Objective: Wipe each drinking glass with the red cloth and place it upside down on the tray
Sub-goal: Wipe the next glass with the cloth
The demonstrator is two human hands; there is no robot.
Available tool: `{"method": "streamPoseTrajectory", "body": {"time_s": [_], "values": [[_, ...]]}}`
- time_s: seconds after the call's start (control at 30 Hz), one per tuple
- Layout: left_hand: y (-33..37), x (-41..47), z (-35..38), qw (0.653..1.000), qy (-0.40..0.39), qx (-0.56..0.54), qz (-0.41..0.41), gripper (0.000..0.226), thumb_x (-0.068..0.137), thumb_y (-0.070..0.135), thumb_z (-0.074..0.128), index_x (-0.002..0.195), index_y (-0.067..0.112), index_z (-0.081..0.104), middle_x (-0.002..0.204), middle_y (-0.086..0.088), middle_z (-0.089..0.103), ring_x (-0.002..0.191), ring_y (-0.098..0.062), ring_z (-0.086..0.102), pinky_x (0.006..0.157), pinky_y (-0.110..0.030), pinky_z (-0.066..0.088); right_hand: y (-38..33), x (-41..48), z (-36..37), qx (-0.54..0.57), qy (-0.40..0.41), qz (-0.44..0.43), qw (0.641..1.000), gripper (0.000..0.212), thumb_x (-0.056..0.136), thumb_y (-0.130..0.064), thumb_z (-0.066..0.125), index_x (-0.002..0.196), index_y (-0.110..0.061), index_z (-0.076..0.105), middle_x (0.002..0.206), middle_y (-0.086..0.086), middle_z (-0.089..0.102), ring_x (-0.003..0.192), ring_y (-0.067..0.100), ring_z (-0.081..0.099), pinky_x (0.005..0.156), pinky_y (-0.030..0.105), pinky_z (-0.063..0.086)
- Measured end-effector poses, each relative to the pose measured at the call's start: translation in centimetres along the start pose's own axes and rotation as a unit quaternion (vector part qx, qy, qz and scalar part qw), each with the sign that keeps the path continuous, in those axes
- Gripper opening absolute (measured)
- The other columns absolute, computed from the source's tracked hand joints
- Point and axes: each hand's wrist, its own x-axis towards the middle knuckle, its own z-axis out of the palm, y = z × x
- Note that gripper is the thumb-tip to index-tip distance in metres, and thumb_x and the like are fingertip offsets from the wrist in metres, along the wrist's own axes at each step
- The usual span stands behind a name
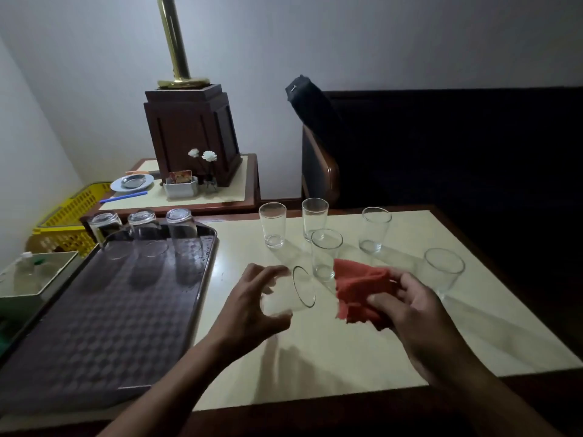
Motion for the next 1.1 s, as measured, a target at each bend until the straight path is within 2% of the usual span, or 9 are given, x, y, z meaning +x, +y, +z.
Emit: {"method": "streamPoseTrajectory", "body": {"time_s": [0.17, 0.3, 0.43, 0.53, 0.67, 0.77, 0.83, 0.93, 1.1], "values": [[3.1, -4.7, -3.8, 0.998, -0.059, -0.02, 0.015, 0.08, 0.073, 0.025, 0.092, 0.135, 0.06, 0.053, 0.119, 0.021, 0.054, 0.111, -0.007, 0.063, 0.091, -0.027, 0.057, -1.3, -2.9, 1.4, -0.248, -0.203, -0.168, 0.932, 0.036, 0.099, -0.001, 0.069, 0.118, -0.032, 0.074, 0.126, -0.015, 0.069, 0.108, 0.009, 0.071, 0.09, 0.029, 0.062], [6.1, -7.3, -6.2, 0.995, -0.095, -0.03, 0.023, 0.086, 0.066, 0.027, 0.098, 0.139, 0.046, 0.057, 0.116, 0.013, 0.063, 0.107, -0.017, 0.066, 0.086, -0.032, 0.059, -1.0, -5.3, 3.1, -0.251, -0.108, -0.304, 0.913, 0.039, 0.085, -0.011, 0.086, 0.113, -0.036, 0.073, 0.111, -0.017, 0.07, 0.105, 0.004, 0.069, 0.09, 0.021, 0.058], [8.7, -9.5, -7.5, 0.946, -0.024, -0.296, -0.133, 0.082, 0.051, 0.029, 0.104, 0.12, 0.013, 0.061, 0.101, -0.005, 0.075, 0.089, -0.023, 0.073, 0.076, -0.034, 0.062, -1.0, -7.2, 3.6, -0.218, -0.014, -0.358, 0.908, 0.034, 0.077, -0.022, 0.095, 0.096, -0.024, 0.068, 0.094, -0.011, 0.072, 0.091, 0.005, 0.072, 0.077, 0.022, 0.061], [9.5, -11.5, -7.1, 0.874, -0.025, -0.435, -0.217, 0.097, 0.057, 0.057, 0.096, 0.122, -0.003, 0.056, 0.098, -0.014, 0.066, 0.077, -0.02, 0.061, 0.067, -0.029, 0.048, -0.3, -9.0, 3.6, -0.265, -0.065, -0.509, 0.816, 0.017, 0.092, -0.014, 0.082, 0.108, -0.012, 0.076, 0.11, -0.002, 0.073, 0.105, 0.005, 0.069, 0.088, 0.023, 0.06], [10.9, -14.4, -6.6, 0.798, -0.092, -0.536, -0.261, 0.075, 0.091, 0.048, 0.069, 0.141, -0.005, 0.051, 0.125, -0.034, 0.063, 0.09, -0.028, 0.064, 0.074, -0.032, 0.045, 1.7, -10.3, 2.6, -0.413, -0.162, -0.559, 0.7, 0.061, 0.098, 0.005, 0.067, 0.151, -0.024, 0.059, 0.158, 0.001, 0.052, 0.121, 0.026, 0.059, 0.088, 0.039, 0.06], [11.9, -15.5, -7.5, 0.819, -0.133, -0.522, -0.199, 0.058, 0.093, 0.026, 0.068, 0.141, -0.001, 0.049, 0.136, -0.033, 0.06, 0.11, -0.041, 0.065, 0.085, -0.038, 0.05, 2.0, -12.0, 2.4, -0.383, -0.261, -0.472, 0.75, 0.095, 0.093, 0.015, 0.06, 0.164, -0.043, 0.033, 0.173, -0.016, 0.026, 0.113, 0.025, 0.065, 0.085, 0.043, 0.063], [12.3, -15.9, -7.9, 0.823, -0.107, -0.527, -0.186, 0.05, 0.086, 0.011, 0.076, 0.131, 0.01, 0.054, 0.124, -0.032, 0.062, 0.102, -0.039, 0.064, 0.085, -0.043, 0.055, 1.1, -13.5, 2.3, -0.258, -0.356, -0.314, 0.842, 0.096, 0.097, 0.009, 0.064, 0.16, -0.056, 0.031, 0.162, -0.022, 0.044, 0.102, 0.023, 0.072, 0.087, 0.043, 0.063], [12.8, -16.5, -8.2, 0.894, -0.103, -0.425, -0.099, 0.051, 0.08, -0.004, 0.079, 0.122, 0.013, 0.055, 0.12, -0.033, 0.061, 0.1, -0.038, 0.065, 0.086, -0.046, 0.054, -1.2, -14.6, 2.4, -0.068, -0.433, -0.078, 0.895, 0.067, 0.105, -0.008, 0.063, 0.153, -0.052, 0.045, 0.101, -0.011, 0.078, 0.069, 0.014, 0.069, 0.071, 0.029, 0.058], [13.4, -16.3, -8.3, 0.948, -0.114, -0.288, -0.071, 0.058, 0.089, 0.011, 0.081, 0.136, 0.017, 0.049, 0.114, -0.022, 0.065, 0.091, -0.028, 0.067, 0.078, -0.042, 0.055, -1.6, -14.6, 3.2, -0.017, -0.361, -0.036, 0.932, 0.034, 0.105, -0.022, 0.057, 0.135, -0.029, 0.069, 0.088, -0.014, 0.076, 0.054, 0.009, 0.062, 0.058, 0.022, 0.051]]}}
